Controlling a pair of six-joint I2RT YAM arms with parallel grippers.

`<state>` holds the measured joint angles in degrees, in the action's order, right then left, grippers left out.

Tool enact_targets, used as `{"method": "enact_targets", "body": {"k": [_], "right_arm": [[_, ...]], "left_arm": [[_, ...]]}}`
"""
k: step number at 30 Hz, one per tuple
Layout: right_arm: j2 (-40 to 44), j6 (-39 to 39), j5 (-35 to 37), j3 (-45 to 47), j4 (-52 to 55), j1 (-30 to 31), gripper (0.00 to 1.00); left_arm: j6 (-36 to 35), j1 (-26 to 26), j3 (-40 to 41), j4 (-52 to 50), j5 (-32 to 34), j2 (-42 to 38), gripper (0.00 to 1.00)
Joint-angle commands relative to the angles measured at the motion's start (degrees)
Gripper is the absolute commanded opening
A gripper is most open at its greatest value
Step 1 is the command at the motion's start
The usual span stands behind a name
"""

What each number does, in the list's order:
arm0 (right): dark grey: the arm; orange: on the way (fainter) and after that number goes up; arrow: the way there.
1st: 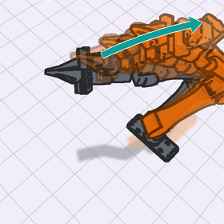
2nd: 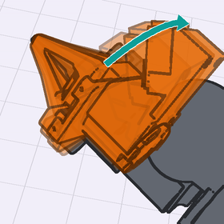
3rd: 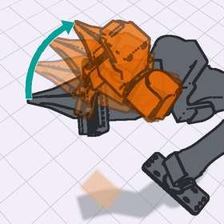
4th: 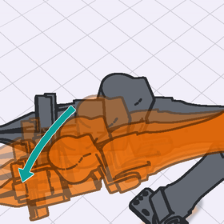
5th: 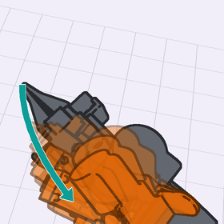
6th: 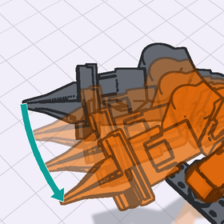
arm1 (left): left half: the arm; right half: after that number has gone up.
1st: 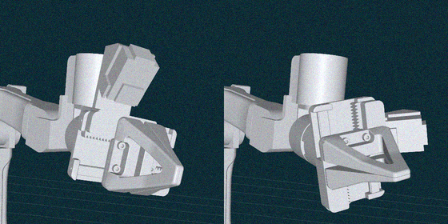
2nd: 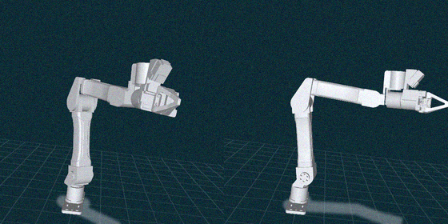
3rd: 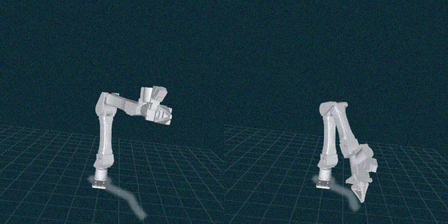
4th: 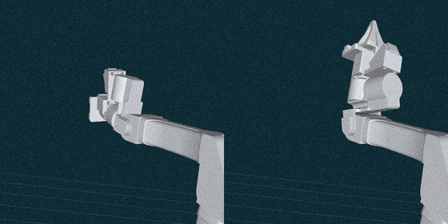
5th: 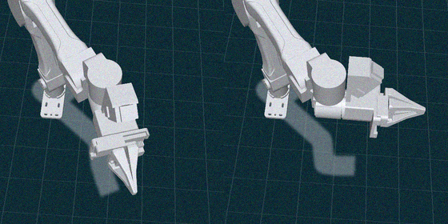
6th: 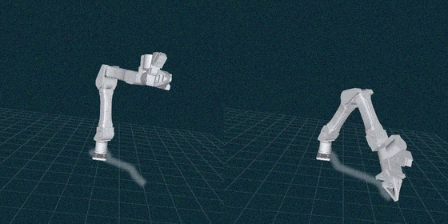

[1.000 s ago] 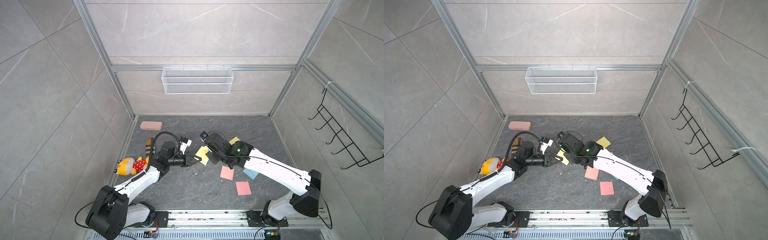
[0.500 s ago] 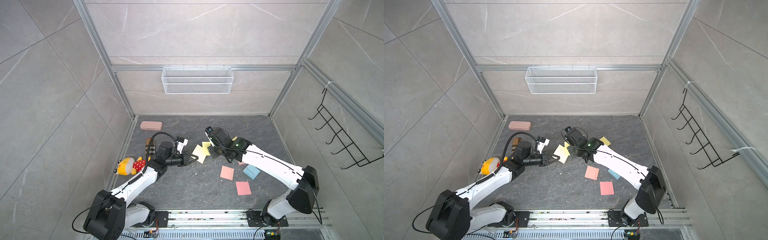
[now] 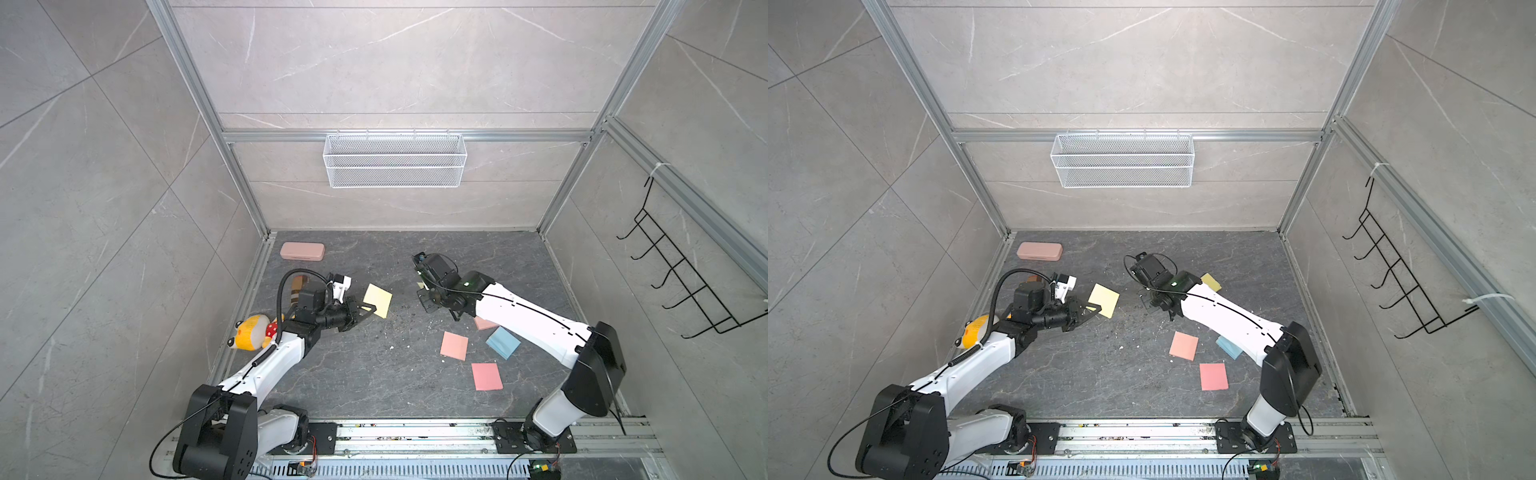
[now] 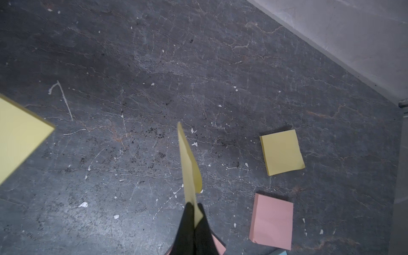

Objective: Tear off pages from different memo pads
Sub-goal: Tear off the paper from the memo pad, then place the memo pad at the center of the board, then place the paper at the center of the board.

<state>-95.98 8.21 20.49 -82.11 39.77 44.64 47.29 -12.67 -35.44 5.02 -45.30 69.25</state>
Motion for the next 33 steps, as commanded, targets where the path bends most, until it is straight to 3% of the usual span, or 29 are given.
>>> {"method": "enact_targets", "body": {"k": [1, 4, 8, 16, 18, 22, 27, 33], "right_arm": [[-4.63, -1.73, 1.18, -3.32, 0.77, 1.36, 0.00], [-11.12, -3.41, 1.17, -7.80, 2.00, 3.62, 0.00], [-18.88, -5.29, 0.49, -12.66, 2.12, 6.37, 0.00], [-26.93, -4.75, -11.68, -14.83, 2.66, 9.96, 0.00], [-27.00, -3.18, -16.48, -14.30, 1.73, 9.70, 0.06], [-27.05, -1.76, -27.54, -14.41, 2.32, 8.11, 0.28], [-22.79, -0.54, -37.95, -12.62, 3.02, 4.21, 0.47], [-13.18, 3.31, -39.49, -6.49, 2.94, -1.28, 0.52]], "left_arm": [[0.87, 4.22, -0.21, -3.65, -1.83, 1.19, 0.00], [-2.60, 8.60, -3.03, -10.24, 0.83, 5.36, 0.00], [-4.67, 12.97, -6.85, -10.82, 4.73, 13.39, 0.00], [-7.71, 12.50, -11.51, -11.30, 11.92, 24.26, 0.00], [-8.88, 11.60, -12.54, -12.86, 13.39, 25.33, 0.00], [-11.16, 8.79, -15.52, -18.86, 20.76, 27.14, 0.00], [-12.53, 7.02, -18.11, -25.75, 28.47, 28.24, 0.18], [-11.44, 5.93, -18.63, -28.85, 33.73, 26.17, 0.48]]}}
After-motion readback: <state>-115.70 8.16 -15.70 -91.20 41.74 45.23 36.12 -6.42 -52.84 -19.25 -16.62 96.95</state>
